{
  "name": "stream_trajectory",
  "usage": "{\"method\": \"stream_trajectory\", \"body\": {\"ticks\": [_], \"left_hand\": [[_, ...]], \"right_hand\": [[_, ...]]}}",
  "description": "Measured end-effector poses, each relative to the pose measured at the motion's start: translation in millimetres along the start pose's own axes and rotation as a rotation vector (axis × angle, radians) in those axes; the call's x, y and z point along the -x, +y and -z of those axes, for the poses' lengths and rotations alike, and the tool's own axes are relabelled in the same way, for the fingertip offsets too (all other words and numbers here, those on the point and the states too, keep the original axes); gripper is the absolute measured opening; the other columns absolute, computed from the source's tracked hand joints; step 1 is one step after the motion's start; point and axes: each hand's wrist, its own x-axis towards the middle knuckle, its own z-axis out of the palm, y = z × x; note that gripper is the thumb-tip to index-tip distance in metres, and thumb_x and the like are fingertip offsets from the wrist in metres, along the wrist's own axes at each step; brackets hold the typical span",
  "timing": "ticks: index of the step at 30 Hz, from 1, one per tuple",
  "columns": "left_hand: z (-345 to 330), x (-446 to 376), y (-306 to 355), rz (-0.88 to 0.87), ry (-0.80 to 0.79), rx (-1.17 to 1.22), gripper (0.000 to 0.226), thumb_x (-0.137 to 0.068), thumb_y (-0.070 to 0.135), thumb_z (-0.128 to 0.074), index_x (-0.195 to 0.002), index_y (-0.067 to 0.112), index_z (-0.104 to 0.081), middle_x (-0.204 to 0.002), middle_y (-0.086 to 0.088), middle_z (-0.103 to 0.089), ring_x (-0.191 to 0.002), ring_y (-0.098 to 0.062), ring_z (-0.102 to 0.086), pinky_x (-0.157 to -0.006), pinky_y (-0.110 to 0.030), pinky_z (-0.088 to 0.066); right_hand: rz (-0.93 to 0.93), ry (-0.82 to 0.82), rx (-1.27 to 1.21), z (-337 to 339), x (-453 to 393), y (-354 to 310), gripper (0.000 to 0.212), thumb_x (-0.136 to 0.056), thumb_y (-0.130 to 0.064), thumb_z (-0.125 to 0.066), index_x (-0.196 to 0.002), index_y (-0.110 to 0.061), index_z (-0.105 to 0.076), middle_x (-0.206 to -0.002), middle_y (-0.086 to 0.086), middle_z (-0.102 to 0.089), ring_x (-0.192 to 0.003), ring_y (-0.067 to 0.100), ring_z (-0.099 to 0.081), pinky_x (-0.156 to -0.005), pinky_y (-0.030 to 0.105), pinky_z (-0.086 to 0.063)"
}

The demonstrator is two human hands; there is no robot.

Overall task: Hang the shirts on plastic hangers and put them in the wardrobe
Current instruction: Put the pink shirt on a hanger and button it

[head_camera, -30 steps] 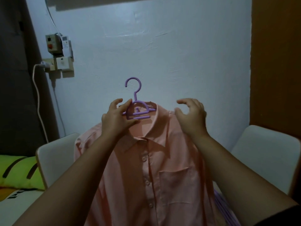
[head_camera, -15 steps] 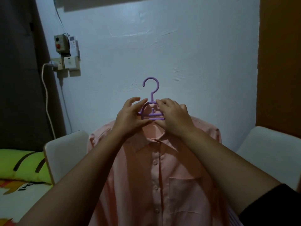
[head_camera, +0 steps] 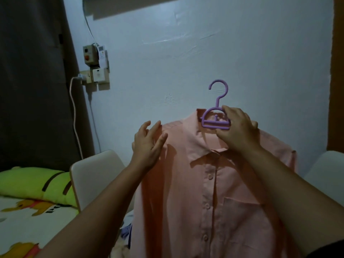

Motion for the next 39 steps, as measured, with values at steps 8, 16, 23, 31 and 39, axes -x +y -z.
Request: {"method": "stream_trajectory", "body": {"ticks": [8, 16, 23, 31, 39], "left_hand": [[-21.8, -26.5, 19.6, 0.128, 0.065, 0.107, 0.074, -0.082, 0.066, -0.016, -0.148, 0.035, -0.031, -0.159, 0.0, -0.009, -0.142, -0.027, -0.014, -0.113, -0.052, -0.011], [-21.6, -63.8, -2.8, 0.087, 0.042, 0.073, 0.086, -0.074, 0.075, -0.009, -0.139, 0.034, -0.047, -0.152, 0.001, -0.034, -0.139, -0.028, -0.025, -0.111, -0.049, -0.018], [-28.1, -67.2, -11.8, -0.089, -0.127, -0.013, 0.078, -0.082, 0.071, -0.014, -0.101, 0.02, -0.069, -0.111, -0.006, -0.067, -0.111, -0.028, -0.056, -0.091, -0.037, -0.032], [-40.6, -53.6, -20.0, -0.748, 0.041, -0.289, 0.095, -0.071, 0.082, -0.048, -0.138, 0.015, -0.05, -0.127, -0.01, -0.058, -0.1, -0.032, -0.06, -0.08, -0.04, -0.05], [-18.9, -55.2, -36.0, -0.699, 0.078, -0.365, 0.085, -0.068, 0.076, -0.054, -0.132, 0.02, -0.057, -0.117, -0.01, -0.062, -0.094, -0.03, -0.064, -0.061, -0.036, -0.054]], "right_hand": [[0.007, 0.025, 0.042, -8.1, -8.0, 7.6, 0.071, -0.075, -0.026, -0.068, -0.14, -0.027, -0.041, -0.134, 0.001, -0.047, -0.12, 0.027, -0.043, -0.092, 0.04, -0.033], [0.077, -0.072, 0.096, 3.4, -21.5, 25.1, 0.072, -0.071, -0.02, -0.07, -0.136, -0.034, -0.044, -0.129, -0.002, -0.047, -0.117, 0.023, -0.039, -0.08, 0.029, -0.019], [0.032, -0.106, 0.006, -4.0, -22.5, 35.3, 0.073, -0.075, -0.02, -0.069, -0.14, -0.031, -0.04, -0.132, 0.0, -0.045, -0.119, 0.022, -0.046, -0.09, 0.036, -0.03], [0.005, -0.149, 0.043, -11.9, -24.2, 35.2, 0.075, -0.078, -0.024, -0.068, -0.145, -0.027, -0.033, -0.136, 0.0, -0.042, -0.121, 0.021, -0.043, -0.096, 0.039, -0.031], [0.032, -0.166, 0.008, -31.9, -36.4, 17.1, 0.075, -0.078, -0.022, -0.067, -0.144, -0.028, -0.034, -0.138, 0.001, -0.041, -0.122, 0.023, -0.043, -0.097, 0.039, -0.032]]}}
